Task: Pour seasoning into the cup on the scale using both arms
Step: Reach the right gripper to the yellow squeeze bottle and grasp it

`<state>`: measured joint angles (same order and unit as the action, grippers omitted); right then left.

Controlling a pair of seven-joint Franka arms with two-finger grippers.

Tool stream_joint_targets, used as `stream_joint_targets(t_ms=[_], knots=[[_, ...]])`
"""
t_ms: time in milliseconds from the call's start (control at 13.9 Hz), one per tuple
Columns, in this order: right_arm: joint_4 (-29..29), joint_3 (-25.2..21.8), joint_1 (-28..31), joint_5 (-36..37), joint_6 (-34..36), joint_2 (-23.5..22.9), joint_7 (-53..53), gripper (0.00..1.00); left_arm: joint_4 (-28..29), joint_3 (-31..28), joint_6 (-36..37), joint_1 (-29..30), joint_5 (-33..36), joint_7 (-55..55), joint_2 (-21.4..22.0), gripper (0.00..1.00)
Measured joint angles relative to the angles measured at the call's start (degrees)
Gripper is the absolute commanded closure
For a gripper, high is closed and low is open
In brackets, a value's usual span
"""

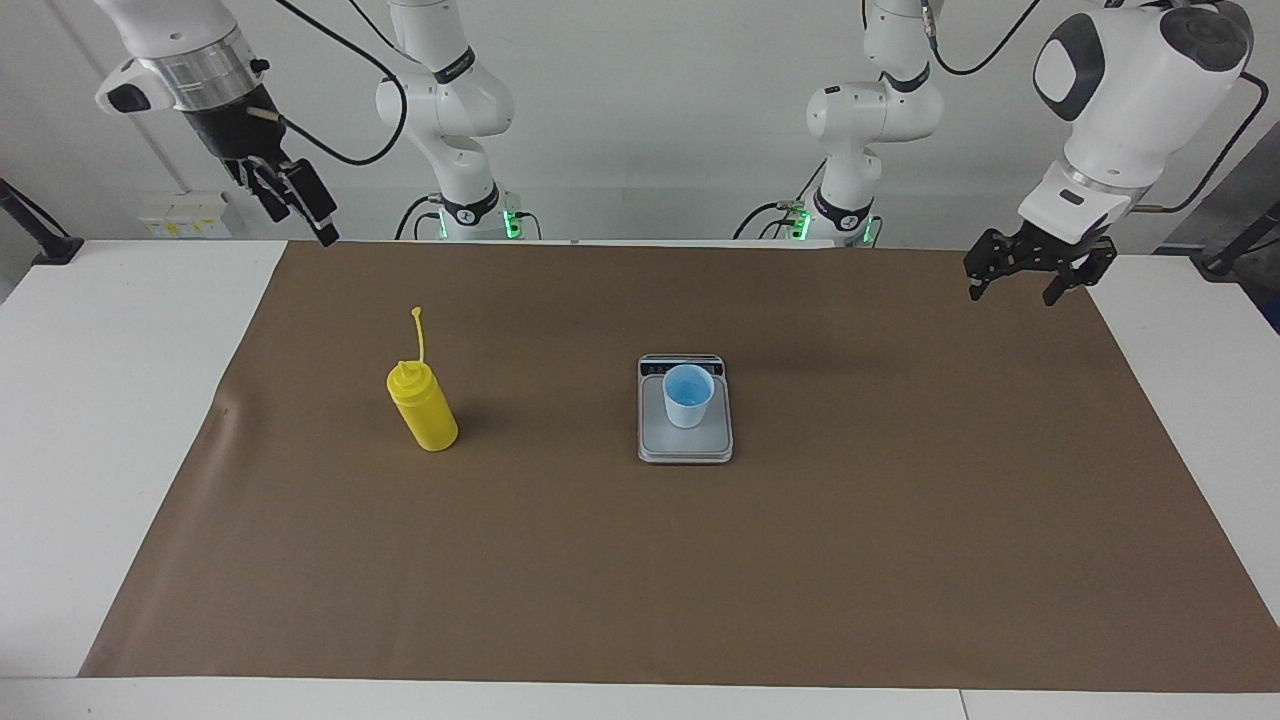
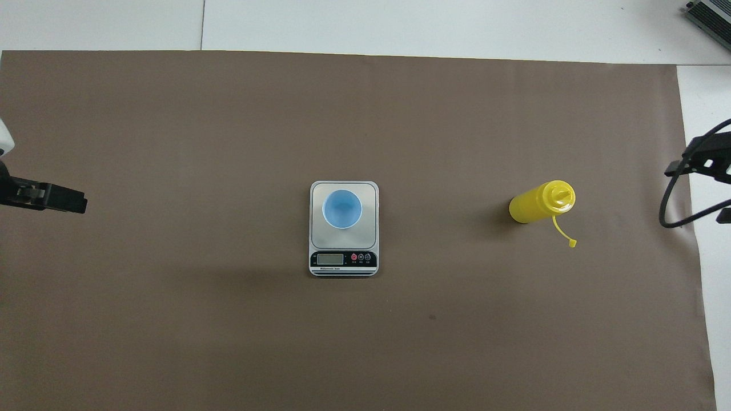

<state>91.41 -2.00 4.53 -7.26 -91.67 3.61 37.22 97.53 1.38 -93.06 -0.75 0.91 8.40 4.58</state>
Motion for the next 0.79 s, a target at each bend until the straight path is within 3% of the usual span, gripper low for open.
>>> stream_joint_targets(t_ms=[216,791], knots=[[2.5,0.0,0.88,-4.6,-3.87,-2.72,8.95,0.0,-4.74,0.67,3.93,-0.06,-1.43,-2.42,-0.29,0.0],[6.83,-0.09,7.65,-15.42,-6.35,-13.98,13.38,0.0,-4.76,0.8,4.01,-0.18,-2.39,-4.0,-1.42,0.0]])
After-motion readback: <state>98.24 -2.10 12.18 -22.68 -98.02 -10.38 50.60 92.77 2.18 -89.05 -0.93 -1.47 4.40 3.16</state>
